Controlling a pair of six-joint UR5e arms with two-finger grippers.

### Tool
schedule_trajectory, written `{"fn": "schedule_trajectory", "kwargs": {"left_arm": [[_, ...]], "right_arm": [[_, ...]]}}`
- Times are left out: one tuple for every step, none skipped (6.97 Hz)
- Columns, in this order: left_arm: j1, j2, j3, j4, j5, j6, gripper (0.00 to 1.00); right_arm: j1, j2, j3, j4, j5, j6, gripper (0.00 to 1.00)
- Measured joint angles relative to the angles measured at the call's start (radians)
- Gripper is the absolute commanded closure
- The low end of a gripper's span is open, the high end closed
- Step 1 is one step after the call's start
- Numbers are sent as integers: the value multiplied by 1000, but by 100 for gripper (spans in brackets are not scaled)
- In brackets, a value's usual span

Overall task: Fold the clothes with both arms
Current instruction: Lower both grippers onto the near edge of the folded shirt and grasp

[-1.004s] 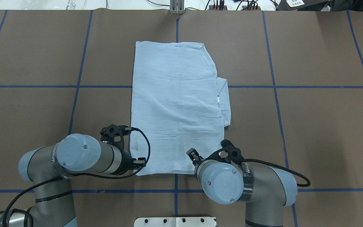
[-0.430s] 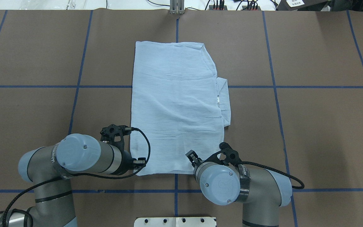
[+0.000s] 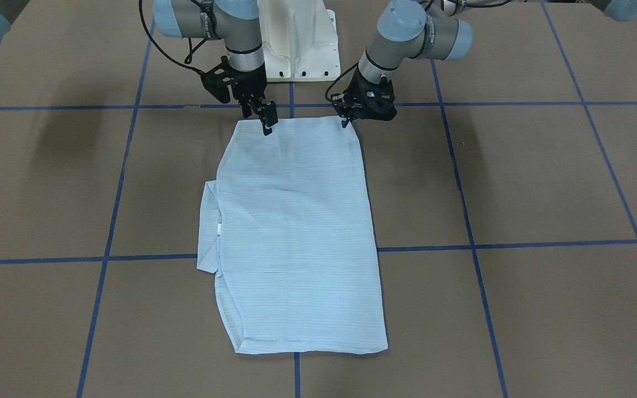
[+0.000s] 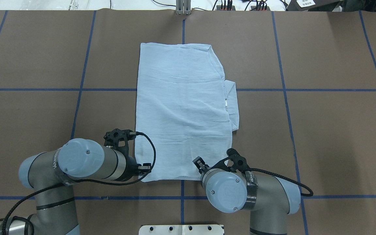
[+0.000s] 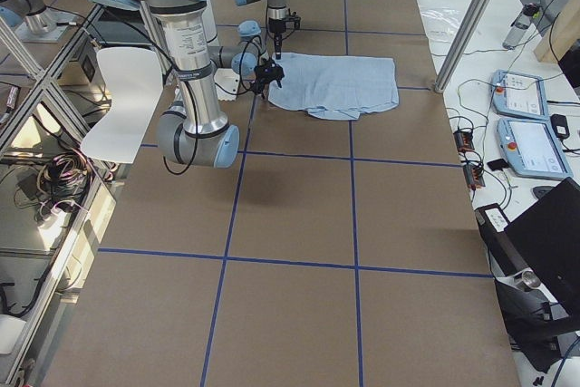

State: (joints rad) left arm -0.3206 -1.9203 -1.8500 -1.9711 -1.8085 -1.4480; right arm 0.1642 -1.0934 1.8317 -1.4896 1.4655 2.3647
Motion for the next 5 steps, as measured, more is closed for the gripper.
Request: {"fn": "schedule_trajectory", "kwargs": {"left_arm": [[0, 1, -3, 0, 0, 0, 100], [0, 2, -4, 0, 0, 1, 100], [0, 2, -4, 0, 0, 1, 100], [-1, 3, -7, 0, 0, 1, 100], [-1, 5, -12, 0, 0, 1, 100]], "right_arm": [[0, 5, -5, 0, -3, 4, 56], [0, 8, -7, 0, -8, 6, 86], [0, 12, -7, 0, -12, 7, 100], [1, 17, -7, 0, -13, 14, 100], [1, 21, -6, 0, -18, 28, 100]]}}
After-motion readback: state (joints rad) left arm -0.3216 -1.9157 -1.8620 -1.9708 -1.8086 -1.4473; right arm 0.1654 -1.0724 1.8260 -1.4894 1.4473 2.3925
